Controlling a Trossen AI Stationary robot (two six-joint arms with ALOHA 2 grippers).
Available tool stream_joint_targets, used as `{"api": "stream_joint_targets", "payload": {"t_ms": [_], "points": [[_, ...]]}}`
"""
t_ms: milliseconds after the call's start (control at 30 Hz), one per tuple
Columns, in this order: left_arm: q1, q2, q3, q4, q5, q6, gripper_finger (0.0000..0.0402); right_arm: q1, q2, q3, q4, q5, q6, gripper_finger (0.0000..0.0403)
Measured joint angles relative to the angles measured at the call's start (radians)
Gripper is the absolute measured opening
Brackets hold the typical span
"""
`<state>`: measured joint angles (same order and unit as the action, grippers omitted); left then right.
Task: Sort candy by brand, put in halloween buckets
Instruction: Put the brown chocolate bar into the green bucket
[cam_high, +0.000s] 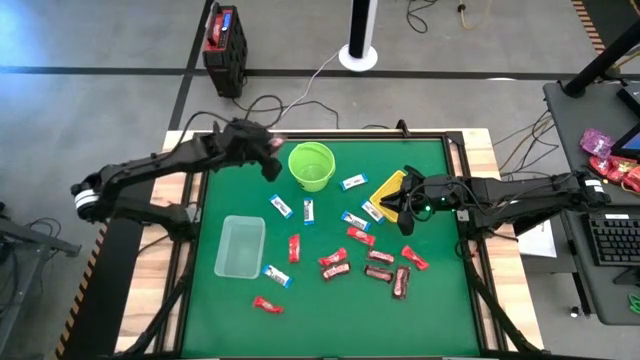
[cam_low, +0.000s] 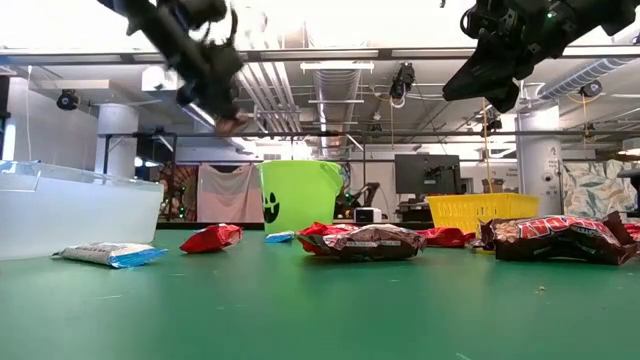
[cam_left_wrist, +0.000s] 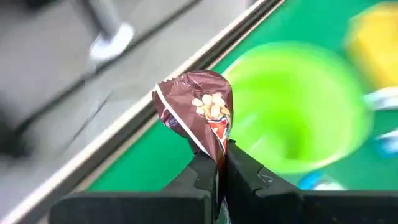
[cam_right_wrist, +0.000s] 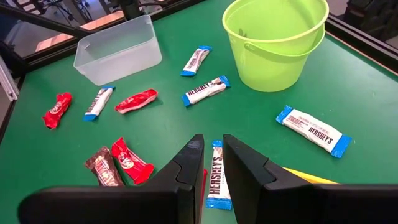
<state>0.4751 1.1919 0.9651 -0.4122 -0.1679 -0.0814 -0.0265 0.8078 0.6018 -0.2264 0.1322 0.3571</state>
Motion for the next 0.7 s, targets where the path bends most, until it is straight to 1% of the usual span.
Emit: {"api": "stream_joint_targets", "payload": {"t_ms": [100,167,300,433,500,567,633,700], "points": [[-0.040,-0.006,-0.007,0.154,0.145,0.063,0.0000,0.000,0.000,0.000,0.000,0.000,0.000,0.0052],[-0.060,0.014,-0.020,0.248,0.186,0.069,0.0000,0.000,0.000,0.000,0.001,0.000,0.000,0.0052],[-0.085,0.087,-0.045,0.388,0.186,0.079,0.0000,0.000,0.000,0.000,0.008,0.000,-0.001,0.0052],[-0.089,0.166,-0.045,0.481,0.181,0.080,0.0000,0.000,0.000,0.000,0.007,0.001,-0.001,0.0052],[-0.086,0.202,-0.043,0.492,0.173,0.080,0.0000,0.000,0.000,0.000,0.007,0.001,-0.001,0.0052],[-0.086,0.229,-0.032,0.491,0.123,0.065,0.0002,0.000,0.000,0.000,0.007,0.001,-0.001,0.0052],[-0.086,0.244,-0.028,0.489,0.084,0.055,0.0011,0.000,0.000,0.000,0.007,0.000,-0.001,0.0052],[-0.084,0.254,-0.024,0.478,0.075,0.044,0.0027,0.000,0.000,0.000,0.007,0.000,-0.001,0.0052]]}}
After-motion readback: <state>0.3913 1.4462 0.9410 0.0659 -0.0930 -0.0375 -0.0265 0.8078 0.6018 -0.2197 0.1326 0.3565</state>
